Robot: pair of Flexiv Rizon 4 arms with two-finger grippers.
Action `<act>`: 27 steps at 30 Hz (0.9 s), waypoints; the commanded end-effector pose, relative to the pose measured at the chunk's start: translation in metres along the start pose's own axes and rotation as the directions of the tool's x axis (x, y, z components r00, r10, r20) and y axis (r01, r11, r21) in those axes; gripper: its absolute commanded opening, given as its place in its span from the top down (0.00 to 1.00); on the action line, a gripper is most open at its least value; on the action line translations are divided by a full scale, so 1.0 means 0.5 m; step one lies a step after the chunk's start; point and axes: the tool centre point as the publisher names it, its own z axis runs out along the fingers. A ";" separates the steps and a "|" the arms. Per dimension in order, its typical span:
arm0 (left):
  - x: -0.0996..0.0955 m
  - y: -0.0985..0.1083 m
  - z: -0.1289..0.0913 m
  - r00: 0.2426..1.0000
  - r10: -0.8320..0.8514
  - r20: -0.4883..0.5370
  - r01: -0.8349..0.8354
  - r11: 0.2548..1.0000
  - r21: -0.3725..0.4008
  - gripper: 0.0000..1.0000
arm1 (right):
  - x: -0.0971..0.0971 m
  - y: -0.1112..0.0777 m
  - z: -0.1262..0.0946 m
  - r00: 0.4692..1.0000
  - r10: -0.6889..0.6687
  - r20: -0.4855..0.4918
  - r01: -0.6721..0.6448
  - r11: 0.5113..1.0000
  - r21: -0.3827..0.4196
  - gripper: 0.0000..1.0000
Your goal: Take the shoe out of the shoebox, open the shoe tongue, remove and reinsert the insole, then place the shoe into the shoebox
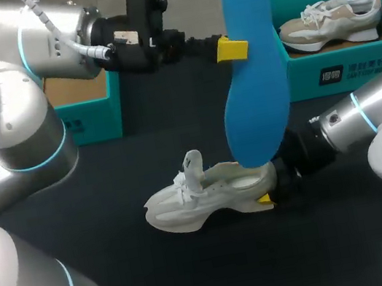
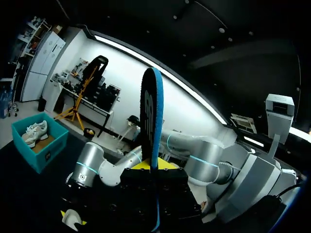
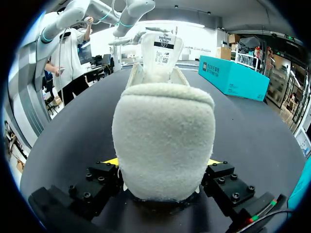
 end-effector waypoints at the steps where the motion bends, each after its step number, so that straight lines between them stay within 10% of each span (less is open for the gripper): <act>1: 0.024 0.001 -0.032 0.999 -0.035 -0.015 0.034 0.997 -0.067 1.00 | 0.002 0.000 0.001 1.000 0.000 0.001 0.000 1.000 0.003 1.00; 27: 0.072 0.028 -0.043 0.998 -0.067 -0.018 0.068 0.997 0.045 1.00 | 0.002 0.000 0.001 1.000 0.000 0.001 0.000 1.000 0.003 1.00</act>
